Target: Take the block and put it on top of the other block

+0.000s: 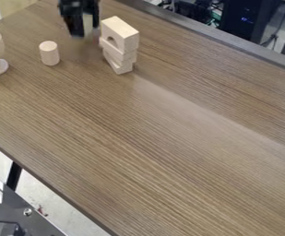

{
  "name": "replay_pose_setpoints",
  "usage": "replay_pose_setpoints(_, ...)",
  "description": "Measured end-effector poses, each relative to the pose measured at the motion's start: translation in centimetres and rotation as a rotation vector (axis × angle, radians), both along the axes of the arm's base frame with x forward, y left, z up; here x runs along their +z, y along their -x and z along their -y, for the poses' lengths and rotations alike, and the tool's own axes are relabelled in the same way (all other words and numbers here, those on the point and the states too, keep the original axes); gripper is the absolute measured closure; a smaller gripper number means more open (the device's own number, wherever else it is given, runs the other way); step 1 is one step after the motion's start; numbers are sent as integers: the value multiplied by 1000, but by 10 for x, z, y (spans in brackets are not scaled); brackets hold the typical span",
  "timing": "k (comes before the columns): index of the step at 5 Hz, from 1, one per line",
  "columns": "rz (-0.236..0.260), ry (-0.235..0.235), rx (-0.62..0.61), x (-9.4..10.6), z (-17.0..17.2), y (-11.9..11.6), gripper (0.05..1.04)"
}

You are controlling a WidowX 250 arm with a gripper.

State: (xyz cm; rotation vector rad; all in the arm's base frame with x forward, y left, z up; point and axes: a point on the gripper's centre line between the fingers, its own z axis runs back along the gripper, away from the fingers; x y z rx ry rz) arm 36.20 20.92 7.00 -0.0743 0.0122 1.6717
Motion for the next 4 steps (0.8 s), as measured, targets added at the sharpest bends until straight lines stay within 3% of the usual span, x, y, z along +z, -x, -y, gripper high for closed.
replay_pose_setpoints(1,44,20,-40,32,11,3,467)
replay_pose_setpoints(2,-12,41,-122,44,27,10,467)
replay_pose_setpoints(3,-44,25,-201,48,41,9,467)
replay_pose_setpoints(4,-46,2,-260,59,58,17,467)
